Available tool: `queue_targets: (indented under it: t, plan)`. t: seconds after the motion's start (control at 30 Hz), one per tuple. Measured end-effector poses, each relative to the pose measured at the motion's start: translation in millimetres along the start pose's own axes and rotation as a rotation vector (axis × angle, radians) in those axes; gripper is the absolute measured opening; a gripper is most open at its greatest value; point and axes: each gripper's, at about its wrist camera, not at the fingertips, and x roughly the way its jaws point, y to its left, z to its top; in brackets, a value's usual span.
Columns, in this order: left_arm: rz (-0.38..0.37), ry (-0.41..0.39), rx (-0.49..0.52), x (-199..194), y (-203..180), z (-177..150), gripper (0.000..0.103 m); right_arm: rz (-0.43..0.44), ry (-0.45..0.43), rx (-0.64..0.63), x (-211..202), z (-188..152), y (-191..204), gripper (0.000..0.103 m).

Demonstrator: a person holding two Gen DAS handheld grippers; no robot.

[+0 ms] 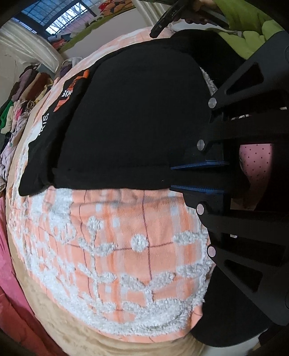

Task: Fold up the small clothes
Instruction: 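Grasp the black hem with the left tool while the right tool grasps it too, then lift the hem with both tools, fold it onto the collar, and open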

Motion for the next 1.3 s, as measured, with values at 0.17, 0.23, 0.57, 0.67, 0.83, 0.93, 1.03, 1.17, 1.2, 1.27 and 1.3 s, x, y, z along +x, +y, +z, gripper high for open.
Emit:
queue_targets:
  t: [0.17,0.23,0.57,0.67,0.83,0.93,1.03,1.17,1.2,1.27,1.3]
  plan:
    - [-0.003,0.016,-0.009,4.9,1.8,-1.3,0.013,0.009,0.024,0.023,0.2,-7.3,-9.2,0.092]
    - [-0.008,0.019,-0.015,5.2,3.8,-1.3,0.014,0.021,0.037,0.037,1.5,-10.4,-13.2,0.082]
    - [-0.021,0.028,-0.035,9.8,5.2,-1.1,0.019,0.084,0.123,0.045,14.0,-21.1,-13.2,0.052]
    - [-0.023,0.028,-0.034,9.9,4.3,-1.8,0.020,0.092,0.149,0.068,20.8,-23.8,-16.8,0.050]
    - [-0.029,0.030,-0.035,10.9,4.0,-2.1,0.022,0.129,0.175,0.079,25.9,-27.9,-19.3,0.038]
    - [-0.039,0.031,-0.027,11.0,1.8,-2.1,0.007,0.137,0.170,0.078,21.2,-26.7,-21.2,0.018]
    - [-0.030,0.025,-0.006,8.5,-3.5,-1.4,0.005,0.145,0.158,0.076,14.0,-26.7,-25.5,0.007]
    - [-0.052,0.015,-0.023,1.1,-0.3,1.1,0.005,0.196,0.123,0.079,-0.7,-22.4,-29.6,0.007]
    - [-0.059,0.011,-0.031,-1.3,1.1,1.8,0.003,0.215,0.108,0.085,-5.9,-19.8,-30.9,0.007]
    - [-0.081,-0.008,-0.046,-9.0,4.4,4.1,0.002,0.243,0.079,0.091,-14.8,-13.5,-32.6,0.006]
    - [-0.094,-0.021,-0.055,-14.4,6.0,6.1,0.002,0.257,0.064,0.094,-18.6,-10.5,-33.1,0.006]
